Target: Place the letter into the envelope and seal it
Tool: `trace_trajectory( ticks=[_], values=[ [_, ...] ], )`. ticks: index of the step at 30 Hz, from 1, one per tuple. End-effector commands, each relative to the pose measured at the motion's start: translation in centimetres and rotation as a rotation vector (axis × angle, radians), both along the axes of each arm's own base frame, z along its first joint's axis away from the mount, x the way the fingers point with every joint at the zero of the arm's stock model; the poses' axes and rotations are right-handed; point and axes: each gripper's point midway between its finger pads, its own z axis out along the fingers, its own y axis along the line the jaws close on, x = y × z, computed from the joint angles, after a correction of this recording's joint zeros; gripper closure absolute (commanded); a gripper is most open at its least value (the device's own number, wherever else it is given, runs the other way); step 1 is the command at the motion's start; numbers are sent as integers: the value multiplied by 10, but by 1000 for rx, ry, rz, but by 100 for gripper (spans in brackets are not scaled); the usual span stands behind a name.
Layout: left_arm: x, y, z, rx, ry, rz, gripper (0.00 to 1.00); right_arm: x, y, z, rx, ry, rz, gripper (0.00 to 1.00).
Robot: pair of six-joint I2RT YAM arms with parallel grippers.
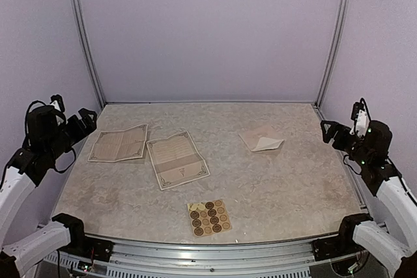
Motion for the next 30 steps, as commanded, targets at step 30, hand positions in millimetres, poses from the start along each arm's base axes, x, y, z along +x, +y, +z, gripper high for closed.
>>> trace_trajectory(
  ticks=[30],
  values=[
    [-39, -174, -143, -436, 220, -453, 17, -18, 162, -25, 215, 212, 601, 1]
  ],
)
